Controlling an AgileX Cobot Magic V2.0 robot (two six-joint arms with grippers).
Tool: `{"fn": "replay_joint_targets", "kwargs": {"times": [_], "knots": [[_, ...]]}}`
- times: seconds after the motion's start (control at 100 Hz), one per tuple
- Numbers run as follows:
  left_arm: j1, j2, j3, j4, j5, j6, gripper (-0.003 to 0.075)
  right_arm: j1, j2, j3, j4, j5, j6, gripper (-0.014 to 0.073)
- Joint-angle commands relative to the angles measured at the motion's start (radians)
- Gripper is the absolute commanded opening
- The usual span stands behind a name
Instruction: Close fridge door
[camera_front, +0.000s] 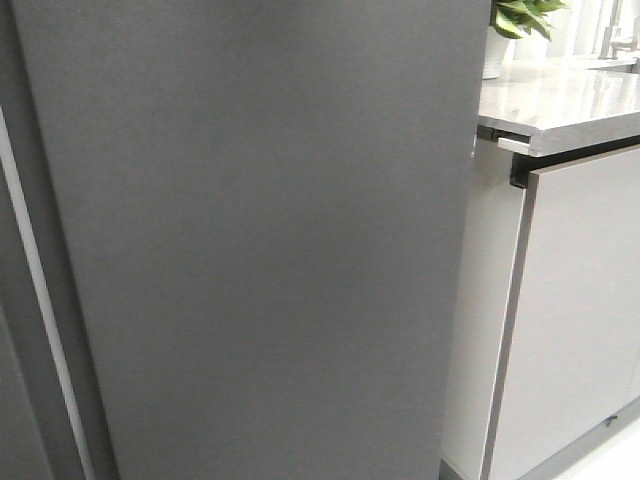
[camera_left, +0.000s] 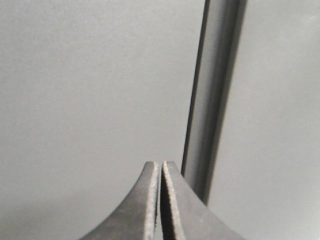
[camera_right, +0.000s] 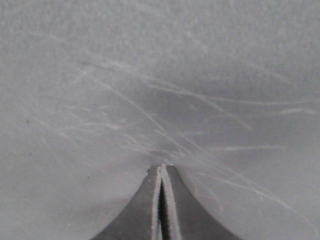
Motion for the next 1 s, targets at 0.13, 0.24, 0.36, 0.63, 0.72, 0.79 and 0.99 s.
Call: {"fn": "replay_joint_targets", "kwargs": {"times": [0.13, 0.24, 0.36, 0.63, 0.72, 0.79, 0.99], "knots": [[-0.001, -0.023, 0.040, -0.006, -0.083, -0.002, -0.0020, -0.036, -0.073, -0.014, -0.049, -0.070, -0.009, -0.0071], [-0.001, -0.023, 0.040, -0.006, -0.083, -0.002, -0.0020, -0.059, -0.143, 0.057, -0.083, -0.087, -0.009, -0.0071], [-0.001, -0.023, 0.040, -0.006, -0.083, -0.002, -0.0020, -0.100, -0.248, 0.187, -0.094, -0.133, -0.009, -0.0071], [-0.001, -0.023, 0.040, -0.006, -0.083, -0.002, -0.0020, -0.207, -0.566, 0.483, -0.234, -0.111, -0.009, -0.0071], [-0.001, -0.023, 0.040, -0.006, -0.083, -0.002, -0.0020, -0.250, -0.696, 0.586, -0.278, -0.092, -0.009, -0.0071], [-0.001, -0.023, 0.040, -0.006, -0.083, -0.002, -0.0020, -0.288, -0.800, 0.678, -0.299, -0.089, -0.009, -0.0071], [-0.001, -0.023, 0.040, -0.006, -0.083, -0.002, -0.0020, -0.406, -1.090, 0.961, -0.301, -0.089, -0.009, -0.0071]]}}
